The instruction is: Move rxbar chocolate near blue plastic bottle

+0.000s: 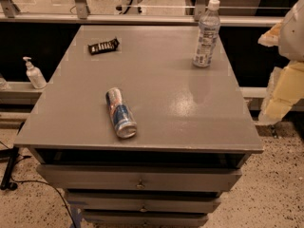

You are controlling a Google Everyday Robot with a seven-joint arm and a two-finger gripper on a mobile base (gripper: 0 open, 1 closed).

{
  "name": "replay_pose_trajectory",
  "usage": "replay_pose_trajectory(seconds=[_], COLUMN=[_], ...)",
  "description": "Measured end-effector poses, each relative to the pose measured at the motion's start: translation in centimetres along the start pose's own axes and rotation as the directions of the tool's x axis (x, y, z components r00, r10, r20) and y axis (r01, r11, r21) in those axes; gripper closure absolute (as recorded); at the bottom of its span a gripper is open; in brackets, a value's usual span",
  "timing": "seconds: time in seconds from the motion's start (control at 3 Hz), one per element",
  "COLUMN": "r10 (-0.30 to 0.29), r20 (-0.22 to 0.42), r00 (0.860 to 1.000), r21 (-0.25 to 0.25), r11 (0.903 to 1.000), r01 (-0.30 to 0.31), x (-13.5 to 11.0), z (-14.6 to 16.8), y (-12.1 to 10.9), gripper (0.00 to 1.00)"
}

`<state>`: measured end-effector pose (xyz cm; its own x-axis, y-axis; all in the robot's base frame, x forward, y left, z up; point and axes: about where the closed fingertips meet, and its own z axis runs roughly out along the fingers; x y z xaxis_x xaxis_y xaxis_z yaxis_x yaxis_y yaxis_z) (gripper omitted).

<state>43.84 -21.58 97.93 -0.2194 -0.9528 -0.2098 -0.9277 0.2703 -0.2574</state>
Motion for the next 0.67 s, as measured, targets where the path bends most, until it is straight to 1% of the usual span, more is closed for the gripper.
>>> replay_pose_trajectory(seconds=[0.33, 0.67], r10=[0.000, -0.012], r20=[0.000, 0.027], r00=[1.000, 1.000], r21=[0.000, 0.002], r11=[1.0000, 0.9999], r01=[0.000, 0.012], x=[0.0, -1.2], z=[0.0, 0.3], y=[0.0, -0.2], gripper=[0.00, 0.00])
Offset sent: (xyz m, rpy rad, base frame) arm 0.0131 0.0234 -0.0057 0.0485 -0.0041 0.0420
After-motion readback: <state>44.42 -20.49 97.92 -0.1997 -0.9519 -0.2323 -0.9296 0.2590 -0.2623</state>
